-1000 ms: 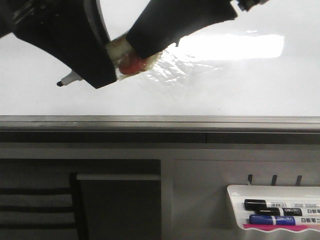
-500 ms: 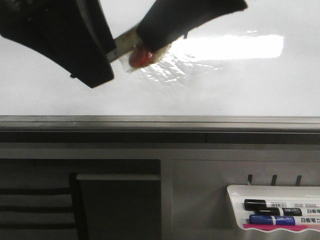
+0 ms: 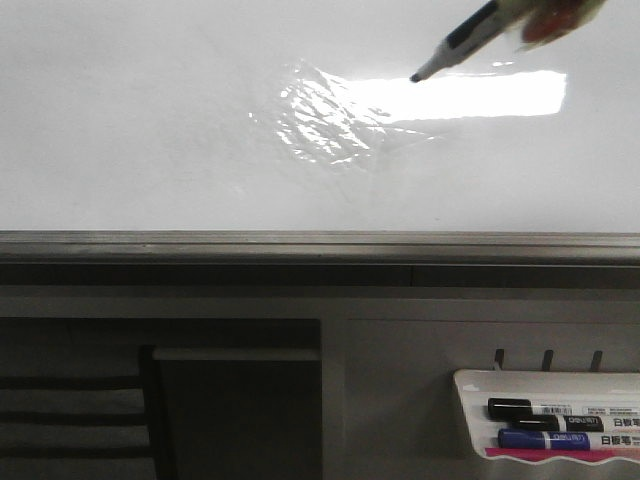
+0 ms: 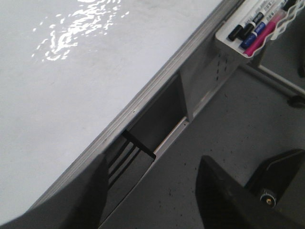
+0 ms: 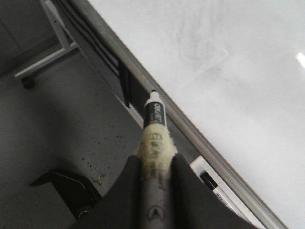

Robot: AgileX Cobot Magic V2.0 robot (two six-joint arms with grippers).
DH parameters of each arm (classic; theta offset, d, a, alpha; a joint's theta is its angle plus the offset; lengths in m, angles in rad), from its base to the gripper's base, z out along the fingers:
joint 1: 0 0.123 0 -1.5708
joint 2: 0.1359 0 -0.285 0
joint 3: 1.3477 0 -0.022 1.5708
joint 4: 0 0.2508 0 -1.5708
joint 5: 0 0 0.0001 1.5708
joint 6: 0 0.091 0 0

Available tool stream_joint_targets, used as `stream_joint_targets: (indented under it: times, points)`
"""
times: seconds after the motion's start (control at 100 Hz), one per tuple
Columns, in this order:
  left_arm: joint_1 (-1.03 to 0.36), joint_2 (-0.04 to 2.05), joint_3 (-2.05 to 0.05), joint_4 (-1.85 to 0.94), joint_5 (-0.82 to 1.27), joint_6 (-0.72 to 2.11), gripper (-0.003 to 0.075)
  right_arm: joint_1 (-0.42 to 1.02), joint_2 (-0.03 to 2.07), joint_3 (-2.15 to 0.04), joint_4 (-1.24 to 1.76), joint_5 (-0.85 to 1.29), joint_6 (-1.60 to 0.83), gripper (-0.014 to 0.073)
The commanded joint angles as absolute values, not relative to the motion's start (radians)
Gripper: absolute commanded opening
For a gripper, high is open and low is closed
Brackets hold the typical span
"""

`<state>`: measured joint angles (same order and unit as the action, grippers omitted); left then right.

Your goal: Write number 7 on whiteboard

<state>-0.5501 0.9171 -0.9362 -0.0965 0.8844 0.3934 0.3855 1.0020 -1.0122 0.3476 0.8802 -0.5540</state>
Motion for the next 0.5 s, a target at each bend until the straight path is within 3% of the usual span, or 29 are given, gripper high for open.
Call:
stream_joint_targets:
  times: [0.0,0.14,0.32,0.49]
  points:
    - [-0.528,0.843,-0.895,-0.137,0.743,0.377,0.0363,0.370,0.950,-0.988,0.342,0.775,-0.501,-0.0064]
    - [-0.526,0.783,-0.818,-0.149,0.635,0.377,0.0363,0.370,0.932,-0.898,0.346,0.592,-0.514,-0.0064]
    - [-0.526,0.781,-0.803,-0.149,0.611,0.377,0.0363,0.372,0.945,-0.894,0.427,0.542,-0.514,-0.0064]
    - [-0.526,0.800,-0.803,-0.152,0.598,0.377,0.0363,0.357,1.074,-1.029,0.433,0.712,-0.408,-0.0064]
